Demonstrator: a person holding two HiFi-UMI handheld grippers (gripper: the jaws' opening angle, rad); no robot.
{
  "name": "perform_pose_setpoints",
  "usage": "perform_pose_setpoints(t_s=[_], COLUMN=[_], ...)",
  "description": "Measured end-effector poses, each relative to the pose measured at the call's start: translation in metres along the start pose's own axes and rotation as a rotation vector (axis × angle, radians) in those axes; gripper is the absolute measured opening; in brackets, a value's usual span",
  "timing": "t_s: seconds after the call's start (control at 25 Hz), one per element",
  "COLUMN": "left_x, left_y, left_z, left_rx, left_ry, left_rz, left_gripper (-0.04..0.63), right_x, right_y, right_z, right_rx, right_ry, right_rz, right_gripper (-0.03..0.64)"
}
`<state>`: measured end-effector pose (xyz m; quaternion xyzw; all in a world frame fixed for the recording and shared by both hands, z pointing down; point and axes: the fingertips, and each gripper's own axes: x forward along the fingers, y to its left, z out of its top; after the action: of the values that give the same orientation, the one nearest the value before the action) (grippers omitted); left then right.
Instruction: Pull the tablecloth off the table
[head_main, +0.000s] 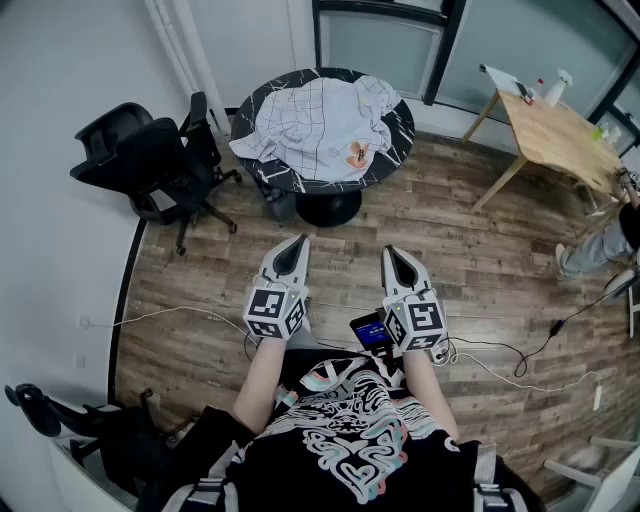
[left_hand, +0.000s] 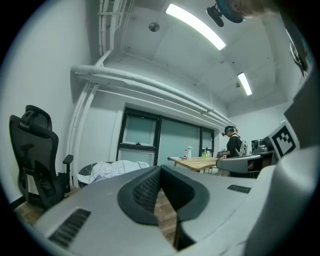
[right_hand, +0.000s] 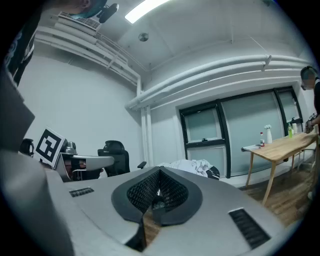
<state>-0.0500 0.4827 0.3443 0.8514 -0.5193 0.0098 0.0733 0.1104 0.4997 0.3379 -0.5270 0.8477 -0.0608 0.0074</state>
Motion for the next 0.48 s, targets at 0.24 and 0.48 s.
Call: perform_pose_setpoints(t_s=[0.24, 0.48], left_x=[-0.0023, -0.0035], left_y=[0.0033, 0.0106], left_z=[0.0051, 0.0102], left_rx=[0.017, 0.047], left_ry=[0.004, 0.014], left_rz=[0.015, 0.028], left_gripper=[0.026, 0.026], right_x=[0.0022, 0.0058], right_y=[-0.0009, 0.004], right_z=[0.0003, 0.0031], right_rx=[-0.005, 0.003], right_ry=[-0.002, -0.012], right_rz=[0.0, 0.028], right_gripper=[0.014, 0.014])
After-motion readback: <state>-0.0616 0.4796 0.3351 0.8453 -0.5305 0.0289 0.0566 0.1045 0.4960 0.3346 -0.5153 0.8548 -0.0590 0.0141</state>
